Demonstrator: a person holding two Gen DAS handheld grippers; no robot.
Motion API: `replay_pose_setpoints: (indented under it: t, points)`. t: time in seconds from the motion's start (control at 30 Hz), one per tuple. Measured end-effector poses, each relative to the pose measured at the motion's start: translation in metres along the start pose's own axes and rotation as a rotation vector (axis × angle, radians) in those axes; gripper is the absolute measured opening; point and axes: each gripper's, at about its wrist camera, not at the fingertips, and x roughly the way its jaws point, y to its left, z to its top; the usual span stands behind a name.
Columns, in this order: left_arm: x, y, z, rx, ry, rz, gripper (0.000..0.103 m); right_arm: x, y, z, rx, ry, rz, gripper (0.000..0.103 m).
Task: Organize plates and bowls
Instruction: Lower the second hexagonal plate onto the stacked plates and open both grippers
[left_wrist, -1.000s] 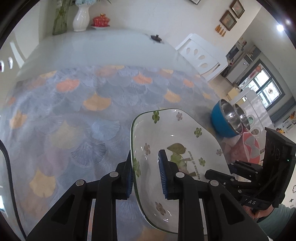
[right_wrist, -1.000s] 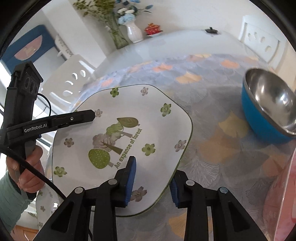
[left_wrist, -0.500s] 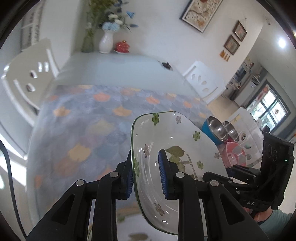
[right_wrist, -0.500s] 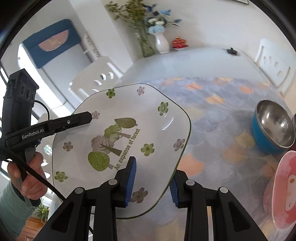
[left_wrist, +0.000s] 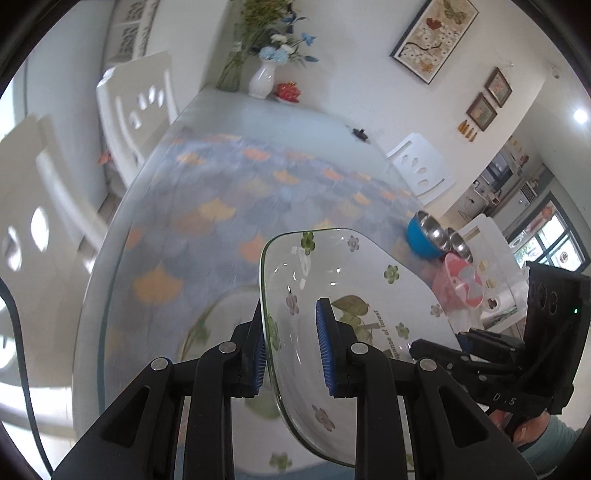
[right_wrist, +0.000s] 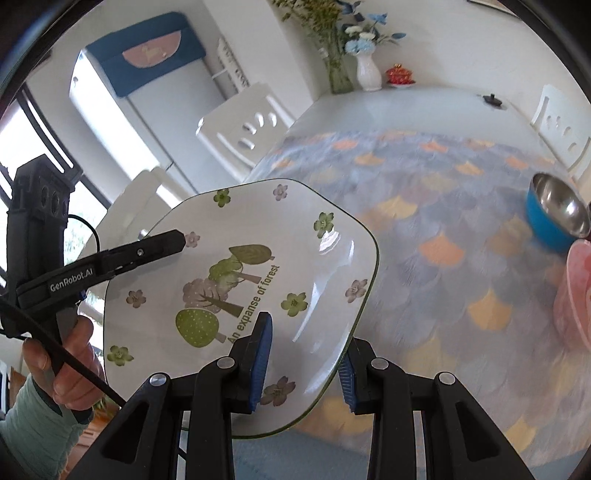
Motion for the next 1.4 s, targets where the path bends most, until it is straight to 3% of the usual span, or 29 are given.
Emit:
replay_pose_setpoints:
  t: [0.27, 0.57, 0.9, 1.4]
  points:
    - [0.000, 0.021, -0.045, -0.061, 0.055, 0.008, 0.021, 0.010, 0.015, -0.026, -0.045, 0.067, 0.001, 0.032]
    - [0.007, 0.035, -0.070, -0.094, 0.088, 0.038, 0.021, 0.034, 0.018, -0.039, -0.038, 0.143, 0.009, 0.032]
    - [0.008, 0.044, -0.086, -0.139, 0.091, 0.067, 0.021, 0.060, 0.018, -0.023, -0.121, 0.199, -0.008, 0.032]
    - [0.003, 0.038, -0.095, -0.167, 0.106, 0.063, 0.020, 0.077, 0.000, 0.012, -0.115, 0.212, -0.053, 0.032]
